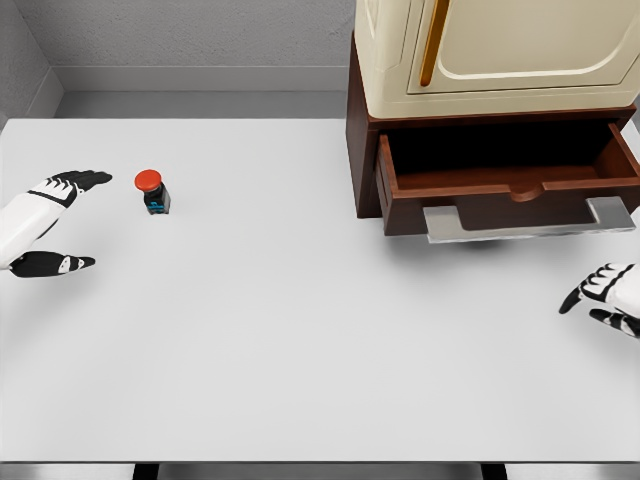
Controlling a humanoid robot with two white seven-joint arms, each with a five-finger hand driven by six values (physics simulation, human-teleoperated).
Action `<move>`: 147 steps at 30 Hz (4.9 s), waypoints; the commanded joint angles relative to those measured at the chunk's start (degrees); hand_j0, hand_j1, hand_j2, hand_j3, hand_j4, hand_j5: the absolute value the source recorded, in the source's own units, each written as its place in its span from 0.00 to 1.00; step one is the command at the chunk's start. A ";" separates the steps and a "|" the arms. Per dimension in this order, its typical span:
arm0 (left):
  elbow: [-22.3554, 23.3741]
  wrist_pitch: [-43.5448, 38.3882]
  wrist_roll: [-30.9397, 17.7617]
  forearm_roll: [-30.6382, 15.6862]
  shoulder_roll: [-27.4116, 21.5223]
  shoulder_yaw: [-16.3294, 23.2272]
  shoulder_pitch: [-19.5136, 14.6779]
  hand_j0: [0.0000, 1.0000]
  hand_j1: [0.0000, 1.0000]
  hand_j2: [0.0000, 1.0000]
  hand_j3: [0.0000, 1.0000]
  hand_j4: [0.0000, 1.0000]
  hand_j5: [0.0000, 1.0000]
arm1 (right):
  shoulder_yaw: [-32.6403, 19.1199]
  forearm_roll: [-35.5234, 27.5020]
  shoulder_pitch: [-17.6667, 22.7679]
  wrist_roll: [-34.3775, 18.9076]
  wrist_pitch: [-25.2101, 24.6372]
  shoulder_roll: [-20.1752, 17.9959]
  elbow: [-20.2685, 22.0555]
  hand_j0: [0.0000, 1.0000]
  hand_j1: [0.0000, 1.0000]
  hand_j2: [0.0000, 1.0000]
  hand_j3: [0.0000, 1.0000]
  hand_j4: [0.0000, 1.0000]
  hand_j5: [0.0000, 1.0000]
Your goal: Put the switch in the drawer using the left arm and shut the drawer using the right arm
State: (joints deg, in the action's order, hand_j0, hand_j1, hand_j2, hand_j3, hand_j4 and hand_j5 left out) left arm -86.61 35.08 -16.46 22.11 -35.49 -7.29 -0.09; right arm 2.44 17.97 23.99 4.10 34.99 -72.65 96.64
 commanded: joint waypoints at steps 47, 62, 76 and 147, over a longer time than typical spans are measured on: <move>23.50 -21.81 -4.81 -34.95 14.40 9.92 -19.60 1.00 1.00 1.00 1.00 1.00 1.00 | -1.39 0.75 -0.09 0.20 0.01 -0.22 4.09 0.56 0.56 0.56 0.56 0.56 0.56; 29.13 -19.35 -4.54 -28.79 17.65 10.01 -21.62 1.00 1.00 1.00 1.00 1.00 1.00 | -1.47 0.84 0.00 0.12 0.01 -1.36 4.09 0.59 0.59 0.59 0.59 0.59 0.59; 30.80 -19.09 -4.45 -26.07 17.04 9.39 -21.62 0.90 0.90 0.90 0.90 0.90 0.90 | -1.83 0.75 -0.09 0.21 0.01 -1.80 4.00 0.60 0.60 0.60 0.60 0.60 0.60; 12.17 -16.71 -4.63 -25.98 17.30 10.36 -20.92 0.39 0.39 0.39 0.39 0.39 0.39 | -1.83 0.49 -0.09 0.12 0.01 -2.32 4.35 0.60 0.60 0.60 0.60 0.60 0.60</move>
State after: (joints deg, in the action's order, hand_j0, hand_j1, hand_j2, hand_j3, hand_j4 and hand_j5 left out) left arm -73.23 18.72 -21.08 -3.41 -18.51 3.01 -21.01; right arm 0.63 18.82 23.91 4.25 34.99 -74.84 100.97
